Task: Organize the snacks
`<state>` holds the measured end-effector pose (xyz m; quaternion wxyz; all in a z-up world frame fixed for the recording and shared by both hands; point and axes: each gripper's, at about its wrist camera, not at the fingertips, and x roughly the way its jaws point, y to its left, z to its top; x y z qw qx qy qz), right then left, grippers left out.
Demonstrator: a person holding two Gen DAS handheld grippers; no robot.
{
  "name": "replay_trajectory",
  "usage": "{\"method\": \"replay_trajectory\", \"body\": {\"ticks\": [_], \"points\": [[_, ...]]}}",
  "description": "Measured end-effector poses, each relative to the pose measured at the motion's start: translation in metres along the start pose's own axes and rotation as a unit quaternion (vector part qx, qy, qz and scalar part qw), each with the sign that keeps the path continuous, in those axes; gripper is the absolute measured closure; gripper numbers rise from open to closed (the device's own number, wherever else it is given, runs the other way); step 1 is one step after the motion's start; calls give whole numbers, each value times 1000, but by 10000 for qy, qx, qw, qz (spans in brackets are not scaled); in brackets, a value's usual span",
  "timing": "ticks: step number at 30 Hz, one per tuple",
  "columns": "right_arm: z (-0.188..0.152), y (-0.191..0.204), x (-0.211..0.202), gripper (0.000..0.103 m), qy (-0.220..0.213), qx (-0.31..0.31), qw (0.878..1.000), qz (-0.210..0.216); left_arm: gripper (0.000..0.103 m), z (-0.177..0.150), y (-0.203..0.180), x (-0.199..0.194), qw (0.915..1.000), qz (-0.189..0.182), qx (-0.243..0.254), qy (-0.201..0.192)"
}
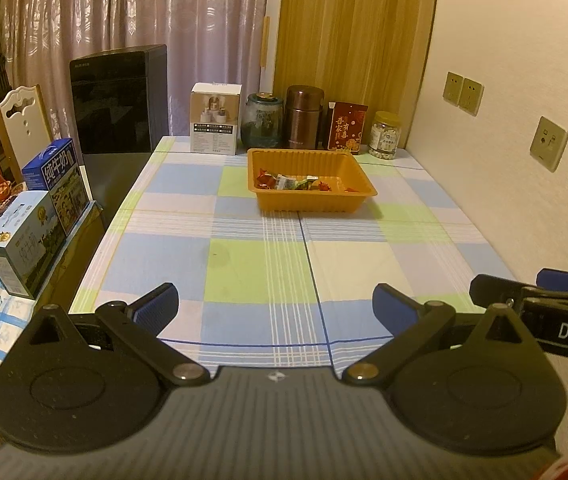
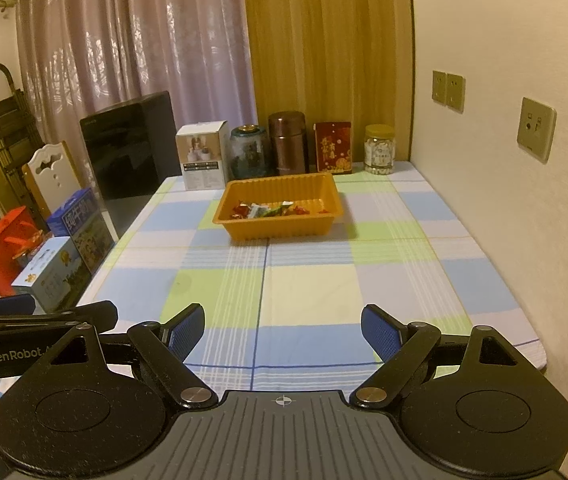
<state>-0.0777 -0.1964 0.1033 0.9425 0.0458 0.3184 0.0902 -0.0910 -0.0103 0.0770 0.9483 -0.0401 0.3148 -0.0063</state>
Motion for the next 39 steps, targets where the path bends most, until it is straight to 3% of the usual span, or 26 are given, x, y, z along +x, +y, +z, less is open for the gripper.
{"method": "replay_trajectory", "body": {"ticks": [39], "points": [[3, -7, 3, 18, -6, 23, 10000, -75, 0, 0, 0, 2, 10000, -9, -15, 6]]}}
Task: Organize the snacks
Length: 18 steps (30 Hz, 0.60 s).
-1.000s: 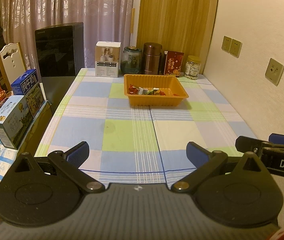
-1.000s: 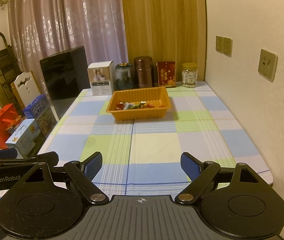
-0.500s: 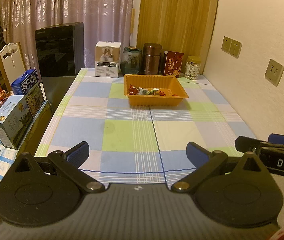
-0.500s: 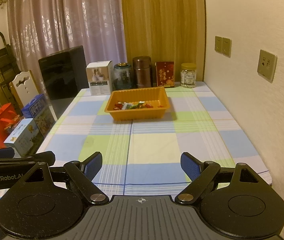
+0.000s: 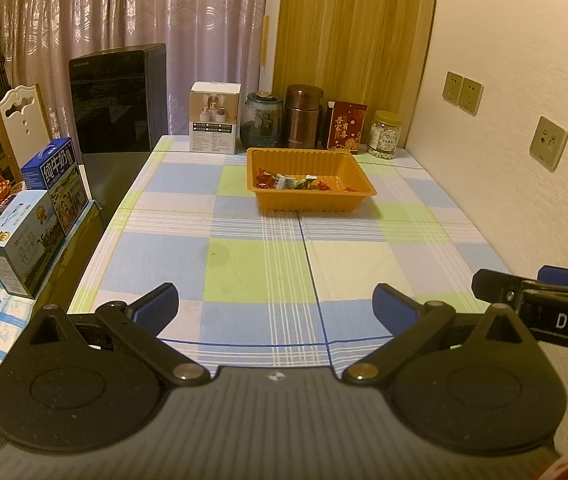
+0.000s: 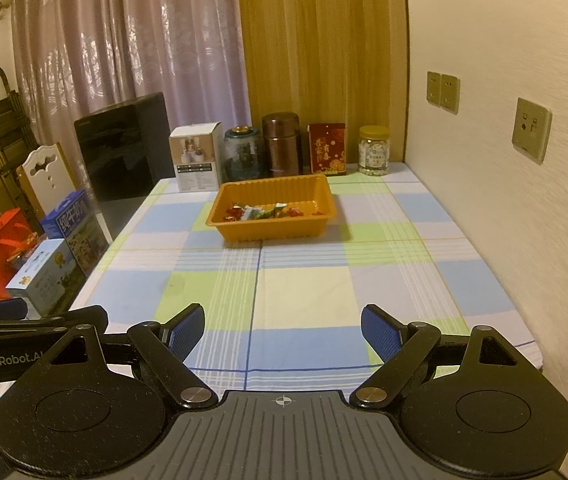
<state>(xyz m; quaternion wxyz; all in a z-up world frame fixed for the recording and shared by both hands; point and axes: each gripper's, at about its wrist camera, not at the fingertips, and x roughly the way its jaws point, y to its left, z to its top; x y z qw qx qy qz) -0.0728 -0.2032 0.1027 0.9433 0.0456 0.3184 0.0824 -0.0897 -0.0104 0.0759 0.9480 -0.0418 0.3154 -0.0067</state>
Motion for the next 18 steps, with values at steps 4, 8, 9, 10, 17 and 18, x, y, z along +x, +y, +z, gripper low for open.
{"method": "replay_trajectory", "body": {"ticks": [4, 8, 9, 10, 17, 18], "points": [[0, 0, 0, 18, 2, -8, 10000, -5, 0, 0, 0, 0, 10000, 6, -2, 0], [1, 0, 0, 18, 5, -10, 10000, 0, 0, 0, 0, 0, 10000, 9, -3, 1], [1, 0, 0, 18, 4, -13, 10000, -4, 0, 0, 0, 0, 10000, 6, 0, 2], [1, -1, 1, 18, 2, -16, 10000, -7, 0, 0, 0, 0, 10000, 7, -3, 4], [1, -1, 2, 18, 5, -8, 10000, -5, 0, 1, 0, 0, 10000, 6, 0, 12], [1, -1, 2, 18, 5, -9, 10000, -7, 0, 1, 0, 1, 10000, 9, 4, 13]]}}
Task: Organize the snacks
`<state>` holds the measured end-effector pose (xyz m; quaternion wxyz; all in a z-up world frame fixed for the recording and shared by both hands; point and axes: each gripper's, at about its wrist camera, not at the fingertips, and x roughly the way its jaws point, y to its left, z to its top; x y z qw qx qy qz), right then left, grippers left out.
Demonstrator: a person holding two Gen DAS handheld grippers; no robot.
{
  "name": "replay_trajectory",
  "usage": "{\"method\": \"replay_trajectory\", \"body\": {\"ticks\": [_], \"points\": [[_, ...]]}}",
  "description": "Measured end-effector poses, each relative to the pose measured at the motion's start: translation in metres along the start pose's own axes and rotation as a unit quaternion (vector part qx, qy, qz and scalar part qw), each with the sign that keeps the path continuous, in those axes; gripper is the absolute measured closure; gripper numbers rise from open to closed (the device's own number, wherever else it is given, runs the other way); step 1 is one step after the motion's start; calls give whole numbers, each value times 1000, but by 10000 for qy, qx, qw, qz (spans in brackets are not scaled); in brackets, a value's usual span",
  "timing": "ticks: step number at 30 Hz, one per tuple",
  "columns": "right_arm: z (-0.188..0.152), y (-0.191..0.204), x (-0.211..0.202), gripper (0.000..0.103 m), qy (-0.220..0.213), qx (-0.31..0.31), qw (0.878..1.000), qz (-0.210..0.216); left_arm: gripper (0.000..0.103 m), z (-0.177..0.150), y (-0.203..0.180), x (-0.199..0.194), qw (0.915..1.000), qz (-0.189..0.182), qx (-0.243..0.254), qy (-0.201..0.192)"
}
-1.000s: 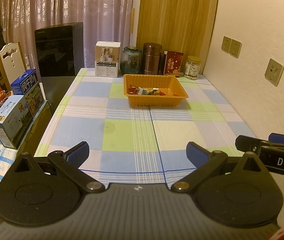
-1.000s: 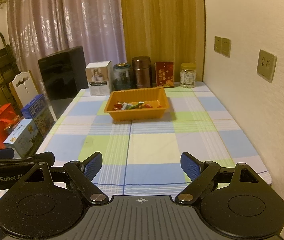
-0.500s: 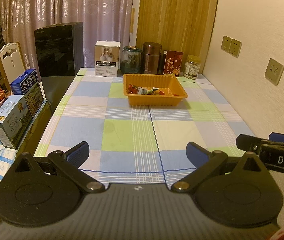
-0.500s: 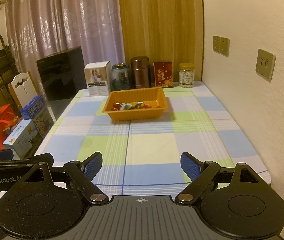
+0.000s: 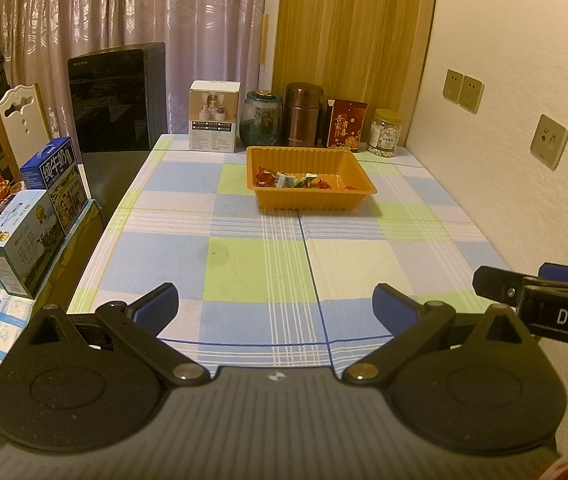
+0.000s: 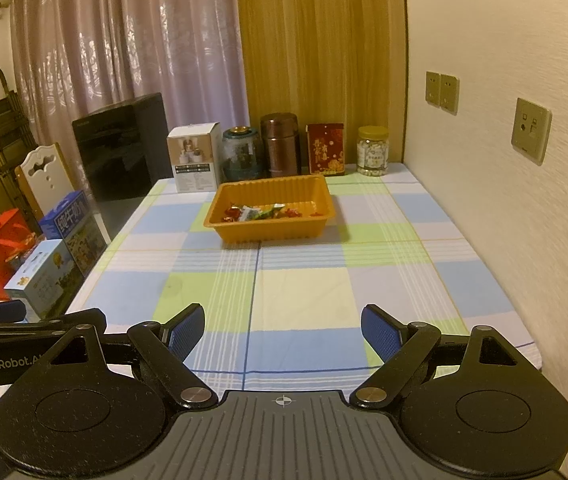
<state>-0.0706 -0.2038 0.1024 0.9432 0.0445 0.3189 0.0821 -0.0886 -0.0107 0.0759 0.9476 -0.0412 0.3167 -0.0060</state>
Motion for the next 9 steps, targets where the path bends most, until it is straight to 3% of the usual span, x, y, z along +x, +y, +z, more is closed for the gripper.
{"method": "replay_trajectory", "body": {"ticks": [9], "points": [[-2, -2, 2, 18, 3, 41, 10000, -14, 0, -6, 0, 4, 10000, -2, -5, -78]]}}
